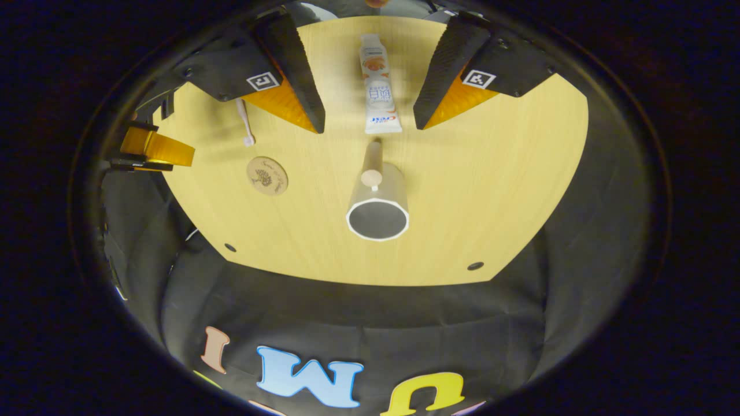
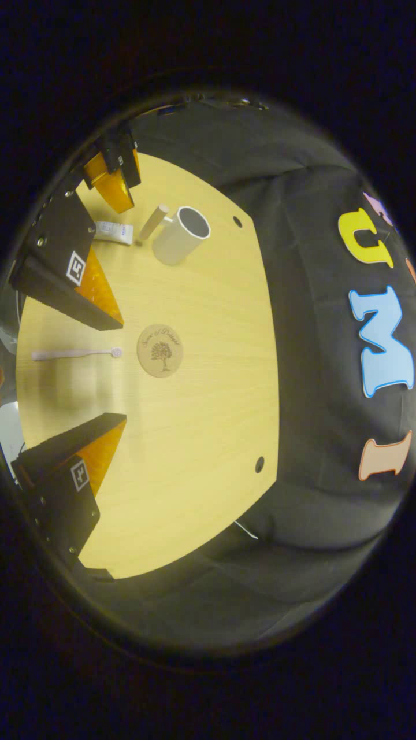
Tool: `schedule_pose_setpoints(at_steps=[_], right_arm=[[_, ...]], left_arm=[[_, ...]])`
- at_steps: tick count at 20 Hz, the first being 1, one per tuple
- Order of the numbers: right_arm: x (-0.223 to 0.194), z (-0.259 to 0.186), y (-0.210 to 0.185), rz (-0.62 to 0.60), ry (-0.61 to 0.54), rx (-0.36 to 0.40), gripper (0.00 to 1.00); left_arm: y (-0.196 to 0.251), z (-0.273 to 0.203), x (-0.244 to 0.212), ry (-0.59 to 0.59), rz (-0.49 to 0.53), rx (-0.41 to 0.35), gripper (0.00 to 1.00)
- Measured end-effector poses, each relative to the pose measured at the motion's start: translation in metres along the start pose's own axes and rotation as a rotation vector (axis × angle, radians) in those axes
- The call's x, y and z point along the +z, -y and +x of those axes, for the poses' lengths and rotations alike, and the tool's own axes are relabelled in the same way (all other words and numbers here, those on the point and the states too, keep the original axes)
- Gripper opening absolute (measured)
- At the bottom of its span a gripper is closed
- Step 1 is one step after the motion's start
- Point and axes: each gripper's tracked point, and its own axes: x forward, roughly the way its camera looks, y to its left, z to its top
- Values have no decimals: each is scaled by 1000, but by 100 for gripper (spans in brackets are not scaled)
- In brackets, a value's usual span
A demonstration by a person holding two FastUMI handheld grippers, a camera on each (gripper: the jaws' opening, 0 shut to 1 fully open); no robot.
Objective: Put the toothbrush and toothpaste on the desktop into the cup, then pick up the cup and place it on the coaster on the desktop.
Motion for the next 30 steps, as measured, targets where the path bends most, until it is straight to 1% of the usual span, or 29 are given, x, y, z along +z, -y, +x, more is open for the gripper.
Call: schedule_pose_setpoints(at_steps=[4, 8, 9, 10, 13, 14, 15, 18, 19, 20, 22, 23, 24, 25, 26, 27, 28, 29, 30], right_arm=[[-18, 15, -4, -3, -67, 1, 93], [-38, 30, -10, -33, -147, -1, 93], [-44, 35, -12, -39, -166, 0, 93], [-48, 39, -14, -44, -185, -1, 93], [-63, 50, -16, -49, -240, -3, 93], [-67, 54, -16, -53, -258, -9, 93], [-72, 57, -15, -59, -276, -13, 93], [-82, 62, -14, -79, -316, -31, 93], [-87, 65, -14, -85, -328, -34, 93], [-89, 66, -14, -88, -337, -36, 93], [-97, 70, -13, -102, -358, -44, 93], [-102, 64, -15, -98, -390, -36, 93], [-102, 65, -15, -88, -391, -38, 94], [-107, 67, -17, -84, -404, -38, 98], [-105, 67, -18, -82, -404, -35, 95], [-104, 67, -20, -83, -399, -30, 85], [-104, 66, -21, -86, -398, -26, 77], [-104, 67, -23, -79, -397, -22, 58], [-105, 66, -26, -65, -404, -14, 45]], left_arm=[[-5, 19, -22, -76, -23, 4, 98], [-12, 33, -38, -141, -23, 18, 100], [-14, 36, -41, -157, -22, 22, 97], [-17, 38, -44, -174, -20, 25, 99], [-27, 42, -54, -223, -12, 42, 97], [-27, 43, -58, -234, -8, 52, 99], [-28, 46, -60, -244, -4, 59, 97], [-32, 56, -73, -284, -3, 72, 97], [-35, 57, -76, -297, -6, 82, 99], [-37, 58, -76, -294, 5, 99, 99], [-38, 59, -74, -287, 9, 100, 97], [-38, 60, -73, -287, 7, 102, 97], [-36, 59, -73, -284, 5, 103, 97], [-36, 59, -73, -286, 7, 102, 97], [-36, 63, -72, -274, 15, 102, 97], [-34, 63, -70, -266, 21, 98, 87], [-33, 63, -70, -265, 25, 96, 79], [-32, 64, -68, -258, 25, 94, 70], [-31, 65, -68, -260, 23, 98, 62]])
